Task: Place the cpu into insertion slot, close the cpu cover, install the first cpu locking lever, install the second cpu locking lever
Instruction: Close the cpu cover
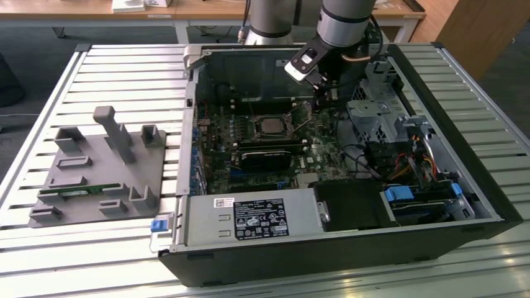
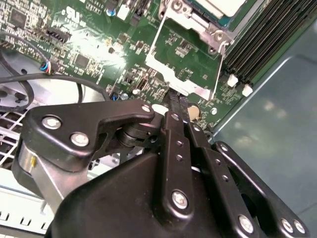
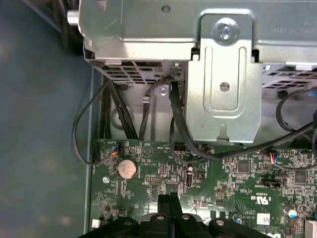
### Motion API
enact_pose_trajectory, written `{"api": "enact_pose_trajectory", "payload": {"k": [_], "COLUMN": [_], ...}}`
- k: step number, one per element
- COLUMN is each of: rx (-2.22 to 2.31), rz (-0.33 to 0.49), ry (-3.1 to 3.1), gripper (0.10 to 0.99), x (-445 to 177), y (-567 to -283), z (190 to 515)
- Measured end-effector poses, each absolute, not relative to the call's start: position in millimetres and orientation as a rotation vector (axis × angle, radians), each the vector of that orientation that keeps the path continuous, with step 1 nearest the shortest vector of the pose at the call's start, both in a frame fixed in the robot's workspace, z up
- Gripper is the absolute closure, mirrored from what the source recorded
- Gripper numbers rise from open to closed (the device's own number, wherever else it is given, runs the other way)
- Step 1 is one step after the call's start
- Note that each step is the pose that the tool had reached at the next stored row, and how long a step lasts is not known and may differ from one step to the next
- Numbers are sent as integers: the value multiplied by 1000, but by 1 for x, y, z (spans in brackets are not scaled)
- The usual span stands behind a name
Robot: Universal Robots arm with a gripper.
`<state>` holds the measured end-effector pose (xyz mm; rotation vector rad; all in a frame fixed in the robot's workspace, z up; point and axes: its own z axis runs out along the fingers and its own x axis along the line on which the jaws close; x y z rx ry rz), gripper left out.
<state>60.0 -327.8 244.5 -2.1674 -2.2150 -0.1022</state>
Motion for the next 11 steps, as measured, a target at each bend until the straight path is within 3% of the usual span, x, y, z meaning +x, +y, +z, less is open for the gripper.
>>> {"api": "enact_pose_trajectory", "payload": {"k": [11], "rx": [-2167], "rz": [-102], "ry": [-2215], "gripper": [980], "x": [41], "y": [-328], "z": [244]}}
